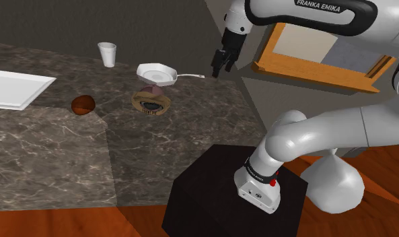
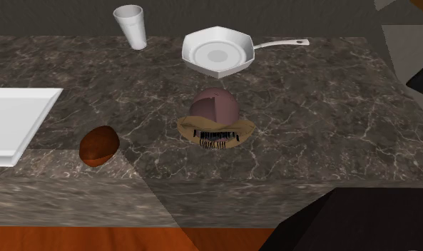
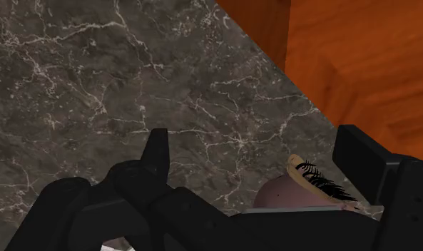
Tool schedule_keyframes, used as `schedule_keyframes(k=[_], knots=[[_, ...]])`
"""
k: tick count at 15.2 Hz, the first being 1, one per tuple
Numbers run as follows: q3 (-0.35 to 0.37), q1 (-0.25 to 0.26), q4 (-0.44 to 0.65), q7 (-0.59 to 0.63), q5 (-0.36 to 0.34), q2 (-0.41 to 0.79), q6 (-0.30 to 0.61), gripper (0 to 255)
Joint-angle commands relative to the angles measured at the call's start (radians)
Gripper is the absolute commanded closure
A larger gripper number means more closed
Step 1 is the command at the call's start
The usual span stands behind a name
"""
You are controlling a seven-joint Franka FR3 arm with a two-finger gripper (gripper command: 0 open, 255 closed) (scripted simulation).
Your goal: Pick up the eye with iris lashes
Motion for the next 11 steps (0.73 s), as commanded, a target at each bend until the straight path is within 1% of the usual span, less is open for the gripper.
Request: schedule_keyframes(k=[1,6,11], knots=[[0.0,0.0,0.0,0.0,0.0,0.0,0.0,0],[0.04,0.047,0.056,-0.061,-0.03,0.178,0.123,0],[0.086,0.084,0.13,-0.111,-0.072,0.354,0.224,0]])
